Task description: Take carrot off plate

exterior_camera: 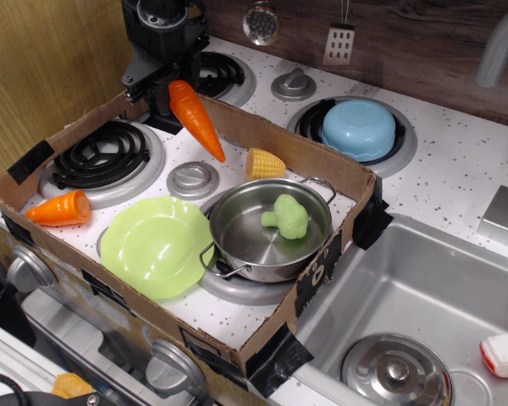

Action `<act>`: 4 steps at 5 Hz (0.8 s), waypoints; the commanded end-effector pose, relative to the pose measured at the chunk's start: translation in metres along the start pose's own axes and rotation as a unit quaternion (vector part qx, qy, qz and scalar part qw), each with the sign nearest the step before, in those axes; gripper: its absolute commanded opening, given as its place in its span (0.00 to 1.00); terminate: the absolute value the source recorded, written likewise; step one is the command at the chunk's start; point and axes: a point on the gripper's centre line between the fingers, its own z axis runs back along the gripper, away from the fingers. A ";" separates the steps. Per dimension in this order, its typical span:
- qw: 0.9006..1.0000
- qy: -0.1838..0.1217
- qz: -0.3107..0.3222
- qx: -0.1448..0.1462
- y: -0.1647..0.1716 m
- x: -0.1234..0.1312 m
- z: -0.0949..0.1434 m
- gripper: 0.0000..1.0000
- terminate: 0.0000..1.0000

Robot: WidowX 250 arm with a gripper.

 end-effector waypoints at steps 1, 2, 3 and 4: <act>0.996 -0.049 -0.067 -0.040 -0.026 0.028 -0.017 0.00 0.00; 0.995 -0.046 -0.065 -0.061 -0.018 0.033 -0.029 0.00 0.00; 0.995 -0.025 -0.067 -0.072 -0.016 0.038 -0.034 1.00 0.00; 0.994 -0.033 -0.072 -0.069 -0.014 0.037 -0.032 1.00 0.00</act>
